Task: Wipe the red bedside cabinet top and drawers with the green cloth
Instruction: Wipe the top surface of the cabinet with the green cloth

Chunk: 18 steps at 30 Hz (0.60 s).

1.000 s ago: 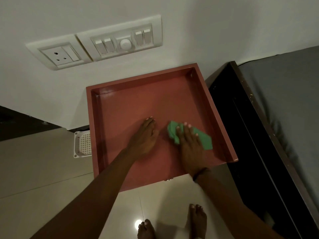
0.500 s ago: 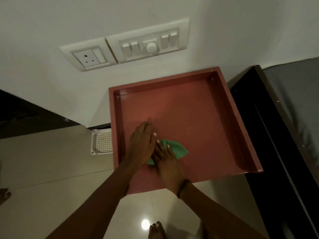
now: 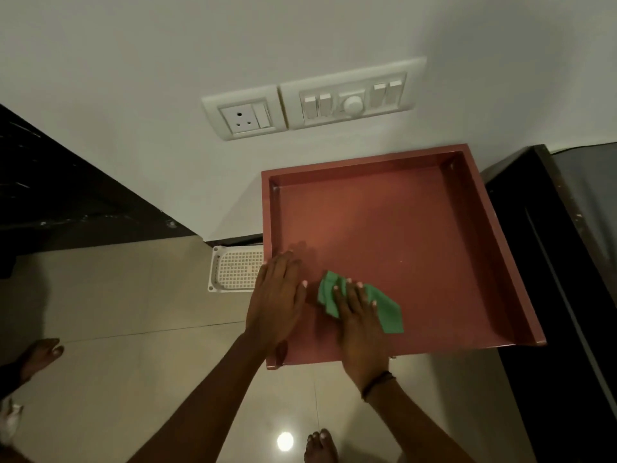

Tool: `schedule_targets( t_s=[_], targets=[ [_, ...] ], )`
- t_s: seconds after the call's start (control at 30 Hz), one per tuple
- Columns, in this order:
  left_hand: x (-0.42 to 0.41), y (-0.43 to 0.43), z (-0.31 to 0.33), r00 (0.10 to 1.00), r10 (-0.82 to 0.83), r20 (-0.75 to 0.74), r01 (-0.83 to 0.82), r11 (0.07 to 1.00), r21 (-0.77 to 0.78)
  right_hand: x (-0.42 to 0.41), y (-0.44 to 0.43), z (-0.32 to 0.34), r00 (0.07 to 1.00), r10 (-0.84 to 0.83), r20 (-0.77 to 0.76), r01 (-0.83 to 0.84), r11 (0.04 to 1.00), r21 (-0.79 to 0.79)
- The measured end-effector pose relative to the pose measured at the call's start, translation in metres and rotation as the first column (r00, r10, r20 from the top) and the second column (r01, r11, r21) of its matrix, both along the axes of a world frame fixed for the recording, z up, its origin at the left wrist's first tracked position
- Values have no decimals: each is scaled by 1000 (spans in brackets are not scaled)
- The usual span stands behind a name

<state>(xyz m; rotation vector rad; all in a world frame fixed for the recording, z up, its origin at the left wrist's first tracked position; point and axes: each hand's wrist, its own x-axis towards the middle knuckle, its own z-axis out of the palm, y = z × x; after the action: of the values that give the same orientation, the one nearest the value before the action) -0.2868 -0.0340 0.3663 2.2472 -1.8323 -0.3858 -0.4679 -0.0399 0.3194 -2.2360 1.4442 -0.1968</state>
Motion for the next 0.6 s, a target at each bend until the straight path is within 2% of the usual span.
schedule_targets(
  t_s=[0.13,0.2,0.27,0.3,0.37,0.43,0.47,0.6],
  targets=[
    [4,17,-9,997,69,-46,-69,998,-2,13,49,11,961,275,34,-273,961,-33],
    [4,22,-15,995,61,-84,-65,997,-45,11,49,15,973,218,78,-218,976,-11],
    [4,25,-17,975,95,-203,-113,991,-78,20,36,21,985,37,171,-51,996,79],
    [4,25,-16,946,129,-298,-161,983,-84,29,26,26,967,-52,250,20,992,127],
    [4,26,-13,829,212,-518,-300,950,-91,58,2,38,872,-165,461,78,976,202],
    [3,25,-10,744,250,-620,-408,904,-125,91,-27,47,791,-132,598,36,985,169],
    [3,24,-8,730,248,-637,-429,891,-145,106,-44,50,788,-79,611,10,993,115],
    [-2,19,-7,752,261,-605,-417,899,-131,158,-106,53,856,51,515,-33,999,-43]
  ],
)
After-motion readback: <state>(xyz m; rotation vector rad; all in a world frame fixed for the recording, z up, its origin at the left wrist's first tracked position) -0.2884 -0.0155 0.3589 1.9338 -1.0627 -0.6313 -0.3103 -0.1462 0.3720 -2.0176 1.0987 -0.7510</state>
